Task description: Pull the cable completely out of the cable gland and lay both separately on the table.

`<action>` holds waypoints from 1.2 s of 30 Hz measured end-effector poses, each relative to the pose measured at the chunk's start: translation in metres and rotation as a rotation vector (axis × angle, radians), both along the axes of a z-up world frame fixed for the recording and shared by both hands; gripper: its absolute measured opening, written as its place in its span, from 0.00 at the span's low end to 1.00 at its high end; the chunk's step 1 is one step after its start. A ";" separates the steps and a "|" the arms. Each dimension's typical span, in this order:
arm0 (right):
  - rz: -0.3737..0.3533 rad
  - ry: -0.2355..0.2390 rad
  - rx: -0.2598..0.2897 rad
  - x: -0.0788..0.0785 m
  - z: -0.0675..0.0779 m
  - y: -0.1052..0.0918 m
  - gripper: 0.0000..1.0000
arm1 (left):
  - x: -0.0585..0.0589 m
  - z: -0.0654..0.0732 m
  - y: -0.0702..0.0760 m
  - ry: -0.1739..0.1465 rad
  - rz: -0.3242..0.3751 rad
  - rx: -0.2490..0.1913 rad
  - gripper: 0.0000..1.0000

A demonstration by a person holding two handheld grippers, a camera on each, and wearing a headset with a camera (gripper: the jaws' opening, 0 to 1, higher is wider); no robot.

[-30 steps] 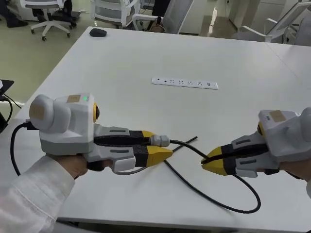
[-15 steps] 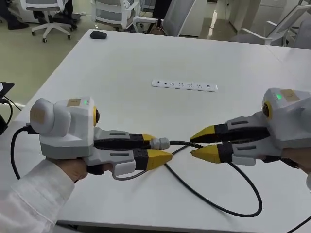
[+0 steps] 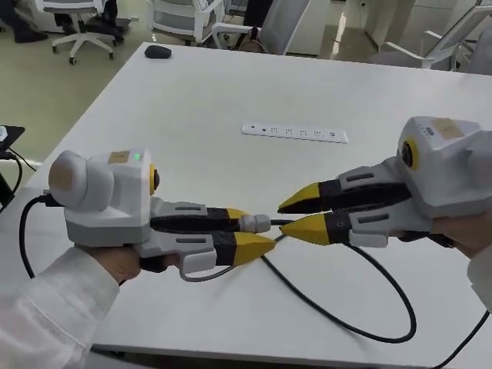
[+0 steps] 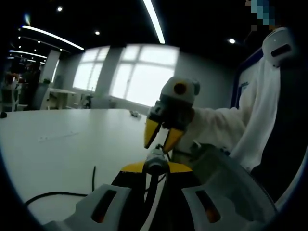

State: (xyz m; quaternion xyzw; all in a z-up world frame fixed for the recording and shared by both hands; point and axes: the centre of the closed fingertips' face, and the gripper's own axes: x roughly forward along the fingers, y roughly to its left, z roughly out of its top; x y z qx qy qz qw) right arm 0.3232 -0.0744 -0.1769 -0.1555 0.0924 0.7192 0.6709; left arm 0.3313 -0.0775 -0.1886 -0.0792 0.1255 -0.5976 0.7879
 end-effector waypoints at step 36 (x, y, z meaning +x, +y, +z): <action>-0.051 -0.011 -0.073 0.009 -0.031 -0.032 0.03 | 0.004 -0.001 0.003 -0.009 0.021 0.012 0.16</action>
